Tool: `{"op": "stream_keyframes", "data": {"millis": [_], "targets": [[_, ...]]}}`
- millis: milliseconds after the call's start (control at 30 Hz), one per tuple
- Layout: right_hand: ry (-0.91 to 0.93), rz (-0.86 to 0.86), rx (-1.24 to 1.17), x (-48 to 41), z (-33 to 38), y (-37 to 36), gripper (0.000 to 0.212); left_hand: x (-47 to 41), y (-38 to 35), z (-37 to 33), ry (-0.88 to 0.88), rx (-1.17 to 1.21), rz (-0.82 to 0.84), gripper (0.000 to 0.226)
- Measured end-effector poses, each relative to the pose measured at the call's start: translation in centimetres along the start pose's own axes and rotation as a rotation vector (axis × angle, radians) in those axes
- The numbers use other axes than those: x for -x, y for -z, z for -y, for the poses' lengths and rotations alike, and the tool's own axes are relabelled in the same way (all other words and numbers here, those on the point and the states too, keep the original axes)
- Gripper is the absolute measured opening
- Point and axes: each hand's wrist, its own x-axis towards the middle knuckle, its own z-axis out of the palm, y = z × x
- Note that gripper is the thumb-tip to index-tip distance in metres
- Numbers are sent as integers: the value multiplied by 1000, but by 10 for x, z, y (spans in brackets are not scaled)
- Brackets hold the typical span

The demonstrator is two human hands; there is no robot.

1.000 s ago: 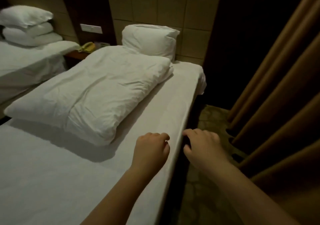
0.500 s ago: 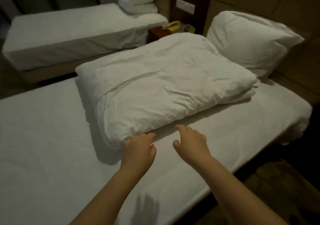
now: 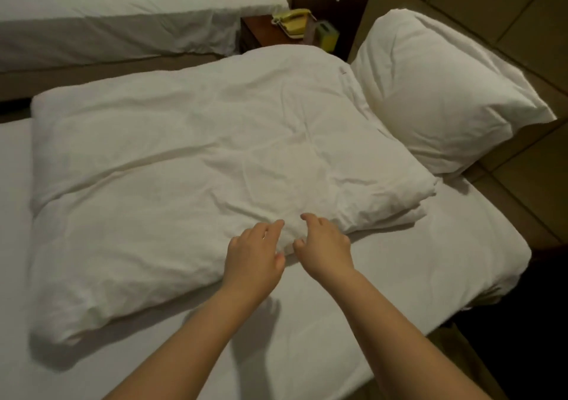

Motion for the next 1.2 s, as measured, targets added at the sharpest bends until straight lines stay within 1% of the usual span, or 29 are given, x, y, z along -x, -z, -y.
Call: {"op": "stream_keyframes", "data": {"millis": [67, 133, 233, 333, 400, 467, 533, 600, 633, 667, 700, 733, 767, 833, 867, 900, 933, 967, 1000, 1033, 1067, 1100, 1133, 1167, 1200], "targets": [[-73, 39, -70, -28, -34, 15, 57, -35, -16, -30, -2, -4, 41, 58], [-140, 71, -123, -61, -73, 27, 59, -73, -35, -64, -32, -22, 1, 58], [-165, 79, -144, -119, -137, 45, 60, -136, -75, -120, -17, -3, 2, 59], [-157, 61, -163, -178, -206, 65, 56, -195, -125, -176, 2, -6, 44, 60], [-178, 25, -168, -208, -255, 75, 57, -224, -159, -211, 21, -37, 98, 66], [-253, -50, -220, -235, -303, 85, 62, -249, -189, -239, 25, -84, 144, 74], [-363, -70, -353, -260, -349, 88, 71, -274, -211, -263, 32, -141, 202, 84], [-499, 14, -602, -282, -386, 83, 85, -296, -230, -281, 31, -216, 302, 91], [-568, 85, -779, -291, -399, 78, 90, -305, -239, -289, 26, -246, 338, 93], [-631, 172, -957, -298, -408, 74, 91, -312, -247, -295, 21, -264, 351, 92], [-681, 270, -1107, -304, -413, 70, 87, -319, -253, -301, 23, -278, 354, 90], [-705, 373, -1208, -307, -415, 68, 79, -325, -260, -303, 31, -295, 358, 87], [-704, 447, -1248, -311, -416, 65, 70, -330, -265, -303, 42, -315, 368, 83], [-641, 511, -1197, -316, -412, 63, 55, -339, -267, -299, 70, -360, 408, 73], [-566, 500, -1135, -321, -404, 71, 51, -344, -260, -299, 97, -321, 406, 69], [-440, 441, -1050, -329, -393, 84, 49, -349, -247, -301, 122, -194, 330, 64], [-286, 333, -992, -336, -378, 109, 49, -356, -226, -306, 157, -19, 175, 60], [-116, 173, -1001, -344, -361, 141, 45, -370, -200, -312, 191, 136, -45, 56], [51, 14, -1063, -348, -342, 179, 35, -388, -170, -318, 157, 214, -296, 53], [160, -92, -1162, -348, -329, 213, 14, -405, -147, -324, 82, 192, -518, 48], [218, -186, -1248, -344, -323, 236, 14, -419, -131, -329, 10, 128, -659, 46], [196, -260, -1308, -347, -327, 241, 29, -430, -126, -333, -62, 61, -693, 45], [134, -280, -1346, -346, -338, 236, 33, -435, -131, -338, -123, -15, -586, 47], [4, -262, -1302, -345, -357, 213, 28, -432, -149, -338, -153, -102, -367, 50], [-149, -204, -1210, -341, -378, 182, 16, -423, -175, -334, -134, -187, -131, 54]]}}
